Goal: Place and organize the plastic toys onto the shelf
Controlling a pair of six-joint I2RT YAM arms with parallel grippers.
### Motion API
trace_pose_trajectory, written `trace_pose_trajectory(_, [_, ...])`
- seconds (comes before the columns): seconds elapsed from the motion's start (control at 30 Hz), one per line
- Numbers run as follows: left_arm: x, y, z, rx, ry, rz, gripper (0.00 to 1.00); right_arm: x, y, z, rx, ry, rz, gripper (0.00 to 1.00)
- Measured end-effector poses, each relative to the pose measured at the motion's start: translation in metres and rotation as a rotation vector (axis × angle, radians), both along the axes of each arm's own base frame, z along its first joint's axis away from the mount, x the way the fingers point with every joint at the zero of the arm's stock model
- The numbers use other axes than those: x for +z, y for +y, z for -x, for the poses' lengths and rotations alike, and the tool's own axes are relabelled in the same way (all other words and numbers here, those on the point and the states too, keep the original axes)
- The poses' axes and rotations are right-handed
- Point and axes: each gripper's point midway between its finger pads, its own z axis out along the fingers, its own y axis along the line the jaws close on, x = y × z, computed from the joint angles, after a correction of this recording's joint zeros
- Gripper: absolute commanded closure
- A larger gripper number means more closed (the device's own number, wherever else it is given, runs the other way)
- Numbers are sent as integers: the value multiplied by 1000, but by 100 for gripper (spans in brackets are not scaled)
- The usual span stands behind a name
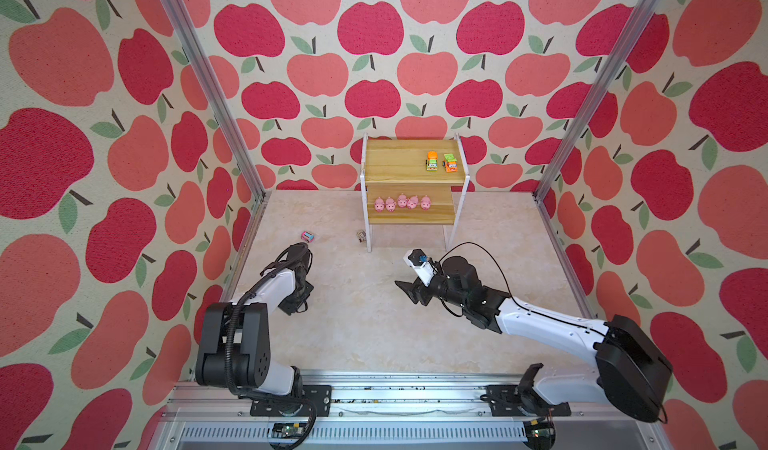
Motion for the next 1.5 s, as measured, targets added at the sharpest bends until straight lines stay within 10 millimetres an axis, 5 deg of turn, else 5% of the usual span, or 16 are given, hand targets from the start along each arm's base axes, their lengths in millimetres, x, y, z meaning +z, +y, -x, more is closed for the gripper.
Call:
trace_pose_trajectory(0.17, [6,-73,2,-233,-4,-18,83,13,-35,-16,-124,-26,-18,29])
trace_pose_trajectory(0.47, [0,-252,3,-688,8,-32,83,30,-119,-43,-430,-18,-50,29])
trace_pose_trajectory(0.6, [-7,-296,10,-792,10,14,77,25,-143,-44,-507,12,-43,29])
trace_pose_trajectory(0.73, [-12,-287,8,-796,17,106,59,13,-149,-36,-511,52,-3,28])
trace_pose_trajectory(0.87, [0,-230,-7,-688,-30,233,35,2,-149,-29,-494,90,36,27])
trace_pose_trajectory(0.97, [20,-194,-25,-606,-119,292,27,-8,-138,-22,-449,121,53,27])
trace_pose_trajectory(1.13, [53,-178,-43,-606,-265,394,22,-62,-90,4,-297,229,179,27])
trace_pose_trajectory(1.27, [53,-180,-38,-637,-270,443,20,-105,-54,21,-202,300,278,27])
trace_pose_trajectory(1.5, [54,-140,-40,-532,-295,482,16,-108,28,5,-68,226,284,25])
